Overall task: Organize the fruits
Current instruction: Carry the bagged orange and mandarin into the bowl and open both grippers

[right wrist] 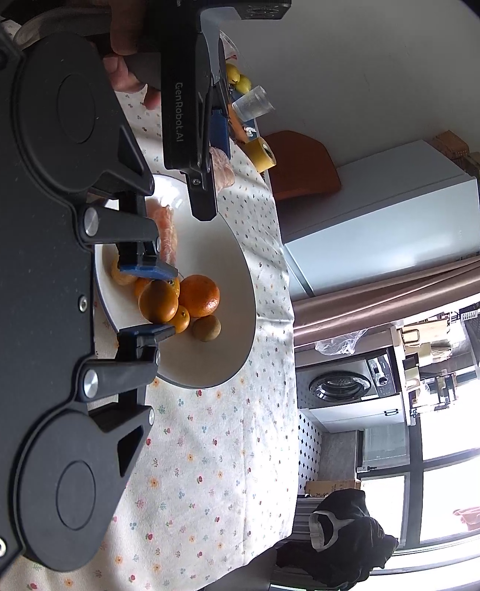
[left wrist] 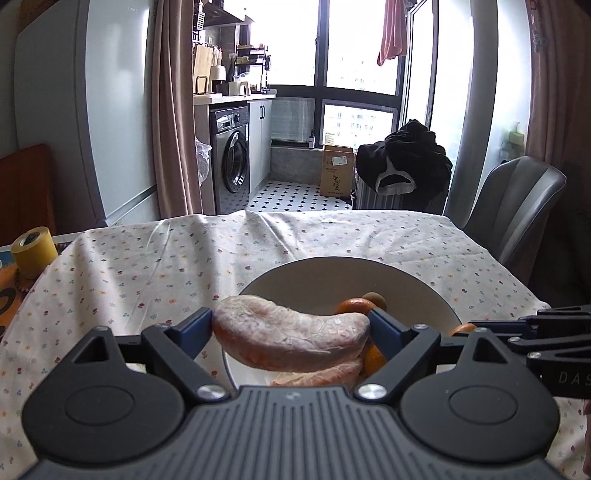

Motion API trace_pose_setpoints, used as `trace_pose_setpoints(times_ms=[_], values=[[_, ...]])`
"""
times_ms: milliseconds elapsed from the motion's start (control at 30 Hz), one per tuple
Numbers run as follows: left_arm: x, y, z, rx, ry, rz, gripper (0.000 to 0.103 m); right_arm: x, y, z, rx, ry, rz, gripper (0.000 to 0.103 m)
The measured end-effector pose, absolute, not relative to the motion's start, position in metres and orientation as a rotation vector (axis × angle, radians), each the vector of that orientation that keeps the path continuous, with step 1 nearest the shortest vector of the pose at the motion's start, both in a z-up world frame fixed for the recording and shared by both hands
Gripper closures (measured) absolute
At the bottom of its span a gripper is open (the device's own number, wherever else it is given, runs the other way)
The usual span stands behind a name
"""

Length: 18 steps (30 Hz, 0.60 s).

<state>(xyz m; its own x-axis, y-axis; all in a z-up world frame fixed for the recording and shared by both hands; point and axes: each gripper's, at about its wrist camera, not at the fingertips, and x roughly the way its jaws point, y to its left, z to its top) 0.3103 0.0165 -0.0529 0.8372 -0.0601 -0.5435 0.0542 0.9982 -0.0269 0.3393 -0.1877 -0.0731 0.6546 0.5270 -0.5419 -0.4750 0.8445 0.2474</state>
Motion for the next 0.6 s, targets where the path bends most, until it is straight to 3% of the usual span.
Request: trace_pose_setpoints(times_ms=[600], values=[[0.327, 0.018, -0.063, -0.028, 0.598, -0.068, 0.012, 0.376, -0.187, -0.084, 0.078, 0.661, 0.539, 0.079]])
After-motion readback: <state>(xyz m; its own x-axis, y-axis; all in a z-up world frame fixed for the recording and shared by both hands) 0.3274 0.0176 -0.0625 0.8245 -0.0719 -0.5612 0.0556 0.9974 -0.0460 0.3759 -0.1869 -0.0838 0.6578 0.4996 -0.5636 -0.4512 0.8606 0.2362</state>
